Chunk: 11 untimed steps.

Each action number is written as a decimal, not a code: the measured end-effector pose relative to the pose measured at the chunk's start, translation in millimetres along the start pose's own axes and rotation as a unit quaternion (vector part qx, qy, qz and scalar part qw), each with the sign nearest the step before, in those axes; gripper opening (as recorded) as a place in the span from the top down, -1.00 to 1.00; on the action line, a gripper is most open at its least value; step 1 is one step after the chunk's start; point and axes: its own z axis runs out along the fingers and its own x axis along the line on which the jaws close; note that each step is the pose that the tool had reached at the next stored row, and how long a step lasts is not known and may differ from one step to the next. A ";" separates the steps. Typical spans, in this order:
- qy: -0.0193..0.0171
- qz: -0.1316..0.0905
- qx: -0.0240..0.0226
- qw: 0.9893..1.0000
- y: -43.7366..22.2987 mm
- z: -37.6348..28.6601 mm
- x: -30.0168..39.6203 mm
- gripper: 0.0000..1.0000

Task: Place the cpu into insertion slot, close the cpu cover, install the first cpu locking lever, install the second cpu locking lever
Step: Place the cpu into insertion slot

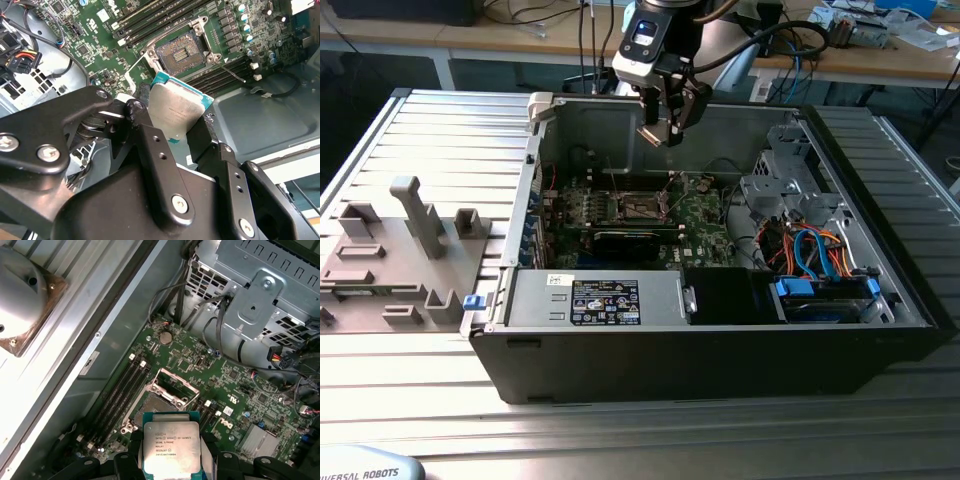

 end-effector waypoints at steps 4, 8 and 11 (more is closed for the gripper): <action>0.000 0.002 0.000 1.000 0.0 0.0 0.0 -0.08; 0.000 0.005 0.000 1.000 0.0 0.0 0.0 -0.08; -0.001 0.006 0.000 1.000 0.0 0.0 0.0 -0.08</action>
